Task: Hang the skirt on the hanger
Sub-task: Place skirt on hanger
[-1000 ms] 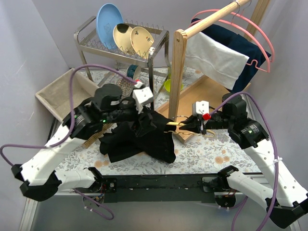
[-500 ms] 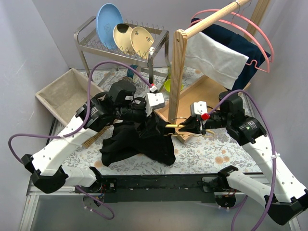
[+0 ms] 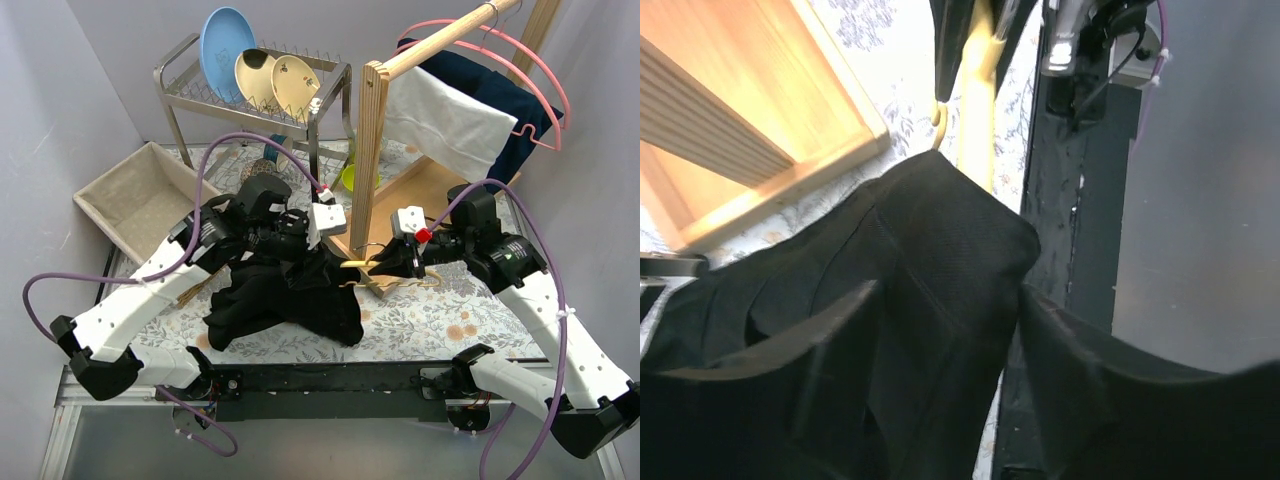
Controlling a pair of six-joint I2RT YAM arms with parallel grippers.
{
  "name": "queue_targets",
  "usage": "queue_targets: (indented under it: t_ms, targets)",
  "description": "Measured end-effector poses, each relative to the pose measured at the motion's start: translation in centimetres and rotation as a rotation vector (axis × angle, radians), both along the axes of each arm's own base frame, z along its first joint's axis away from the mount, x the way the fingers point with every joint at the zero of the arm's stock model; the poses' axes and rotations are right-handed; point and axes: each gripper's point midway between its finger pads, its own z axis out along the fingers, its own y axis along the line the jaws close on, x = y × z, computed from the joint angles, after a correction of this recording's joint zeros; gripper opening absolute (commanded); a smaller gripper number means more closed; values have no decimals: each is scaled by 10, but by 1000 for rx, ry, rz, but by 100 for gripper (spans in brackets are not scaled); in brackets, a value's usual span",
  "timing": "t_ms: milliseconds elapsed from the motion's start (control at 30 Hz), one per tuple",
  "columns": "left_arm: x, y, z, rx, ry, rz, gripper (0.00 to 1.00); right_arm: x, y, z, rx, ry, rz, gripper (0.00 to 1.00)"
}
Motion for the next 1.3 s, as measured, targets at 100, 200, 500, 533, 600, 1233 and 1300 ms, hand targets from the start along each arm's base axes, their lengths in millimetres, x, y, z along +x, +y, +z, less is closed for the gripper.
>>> queue_targets:
  t_ms: [100,200,500,533,600,1233,1300]
  targets:
    - [1,-5,-12,22,33,-12,30,0,1,-1,-1,12,1,1]
    - [-1,-7,-16,20,52,-23,25,1,2,-1,0,30,4,1]
    - [-10,-11,-13,-15,120,-34,0,-1,4,-2,4,83,12,1]
    - [-10,-12,-14,-15,131,-31,0,-1,4,-3,2,87,12,1]
    - [-11,-12,-15,-18,148,-26,18,-2,4,-3,0,93,12,1]
    - [-5,-1,-27,-44,-40,93,36,2,14,-2,11,241,-4,1]
    - [-4,-1,-28,-43,-46,94,36,3,14,-2,11,241,-4,1]
